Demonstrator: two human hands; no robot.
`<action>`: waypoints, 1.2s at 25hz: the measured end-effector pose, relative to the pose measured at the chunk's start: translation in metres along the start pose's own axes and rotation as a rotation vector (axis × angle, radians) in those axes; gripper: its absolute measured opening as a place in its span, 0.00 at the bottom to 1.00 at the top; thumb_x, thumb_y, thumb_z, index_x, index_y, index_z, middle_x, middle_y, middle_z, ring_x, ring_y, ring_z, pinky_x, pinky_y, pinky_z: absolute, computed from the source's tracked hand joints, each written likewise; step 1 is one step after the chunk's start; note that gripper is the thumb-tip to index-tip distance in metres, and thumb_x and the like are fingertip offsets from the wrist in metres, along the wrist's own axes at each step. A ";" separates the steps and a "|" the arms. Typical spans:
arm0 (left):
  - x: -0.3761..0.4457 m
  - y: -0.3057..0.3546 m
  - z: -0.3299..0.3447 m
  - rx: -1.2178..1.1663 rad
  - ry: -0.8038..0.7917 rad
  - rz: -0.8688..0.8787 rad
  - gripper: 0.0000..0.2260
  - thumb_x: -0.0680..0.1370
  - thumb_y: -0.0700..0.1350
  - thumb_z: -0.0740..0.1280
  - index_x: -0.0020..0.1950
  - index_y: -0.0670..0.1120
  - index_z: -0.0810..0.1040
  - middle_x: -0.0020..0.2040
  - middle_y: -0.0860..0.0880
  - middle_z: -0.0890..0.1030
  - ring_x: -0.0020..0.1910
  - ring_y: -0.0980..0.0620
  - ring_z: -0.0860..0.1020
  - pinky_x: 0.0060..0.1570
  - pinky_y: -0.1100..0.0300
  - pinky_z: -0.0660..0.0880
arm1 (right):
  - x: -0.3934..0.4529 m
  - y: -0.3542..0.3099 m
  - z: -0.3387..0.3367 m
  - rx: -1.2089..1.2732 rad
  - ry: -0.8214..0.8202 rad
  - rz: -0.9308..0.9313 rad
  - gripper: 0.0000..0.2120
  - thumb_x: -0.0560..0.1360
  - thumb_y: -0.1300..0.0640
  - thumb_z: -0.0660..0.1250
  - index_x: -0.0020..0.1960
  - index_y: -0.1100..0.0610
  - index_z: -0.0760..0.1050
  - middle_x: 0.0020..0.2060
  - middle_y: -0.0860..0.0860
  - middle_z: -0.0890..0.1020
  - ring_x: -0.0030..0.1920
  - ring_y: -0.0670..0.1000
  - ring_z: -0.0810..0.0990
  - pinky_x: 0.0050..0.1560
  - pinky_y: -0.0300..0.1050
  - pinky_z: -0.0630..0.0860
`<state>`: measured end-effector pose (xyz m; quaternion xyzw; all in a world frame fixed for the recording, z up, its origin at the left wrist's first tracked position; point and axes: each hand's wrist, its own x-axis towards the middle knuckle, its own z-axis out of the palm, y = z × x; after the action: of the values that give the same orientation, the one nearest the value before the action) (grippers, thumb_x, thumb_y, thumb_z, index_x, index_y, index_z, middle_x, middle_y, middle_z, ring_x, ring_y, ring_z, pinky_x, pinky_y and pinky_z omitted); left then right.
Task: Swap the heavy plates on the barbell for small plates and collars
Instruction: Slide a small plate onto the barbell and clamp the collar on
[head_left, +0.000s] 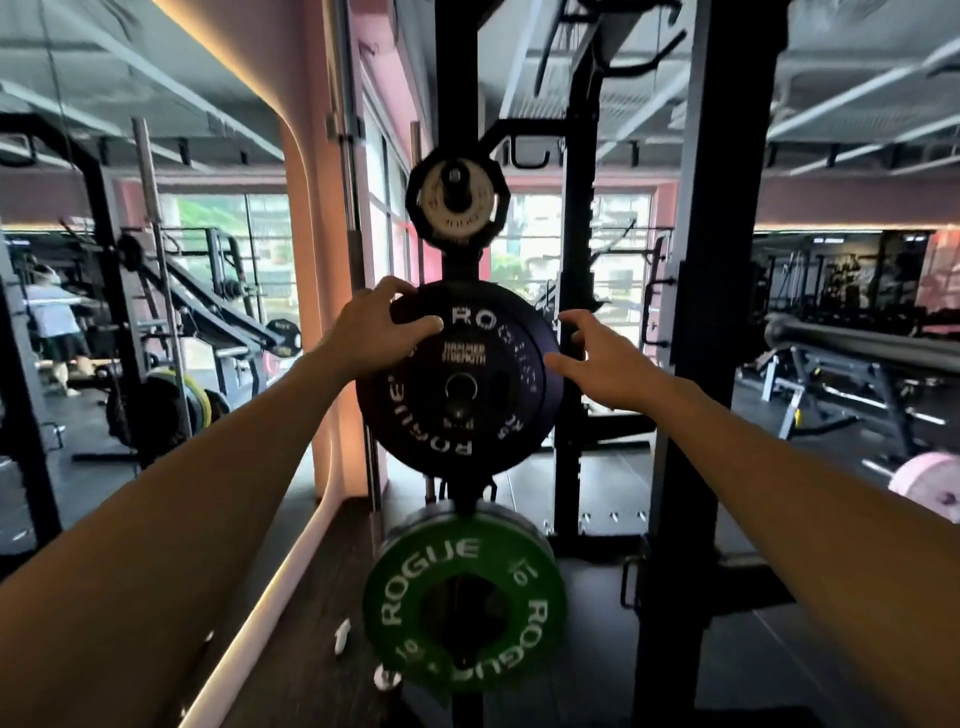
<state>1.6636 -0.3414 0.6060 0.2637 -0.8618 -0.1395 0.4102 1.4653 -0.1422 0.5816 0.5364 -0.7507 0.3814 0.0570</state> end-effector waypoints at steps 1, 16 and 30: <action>0.009 0.009 -0.007 -0.009 0.025 0.005 0.28 0.72 0.63 0.69 0.67 0.52 0.70 0.59 0.44 0.75 0.52 0.48 0.73 0.48 0.56 0.67 | 0.006 -0.008 -0.010 -0.006 0.010 -0.019 0.28 0.78 0.49 0.65 0.75 0.51 0.58 0.64 0.53 0.73 0.55 0.52 0.74 0.53 0.43 0.67; 0.122 0.038 -0.048 0.074 0.245 -0.046 0.18 0.78 0.56 0.63 0.64 0.49 0.74 0.60 0.43 0.79 0.59 0.42 0.76 0.57 0.50 0.72 | 0.133 -0.030 -0.083 -0.153 0.163 -0.153 0.23 0.82 0.50 0.57 0.73 0.59 0.63 0.70 0.56 0.70 0.69 0.57 0.69 0.64 0.48 0.66; 0.304 -0.058 0.019 0.036 0.191 0.012 0.18 0.82 0.53 0.60 0.63 0.42 0.78 0.60 0.42 0.80 0.58 0.43 0.77 0.49 0.60 0.67 | 0.349 -0.007 -0.003 -0.233 0.244 -0.095 0.16 0.81 0.54 0.57 0.56 0.65 0.77 0.50 0.62 0.80 0.48 0.60 0.79 0.47 0.48 0.74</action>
<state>1.5089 -0.5613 0.7603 0.2780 -0.8228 -0.0957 0.4863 1.3244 -0.4070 0.7604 0.5108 -0.7511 0.3511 0.2274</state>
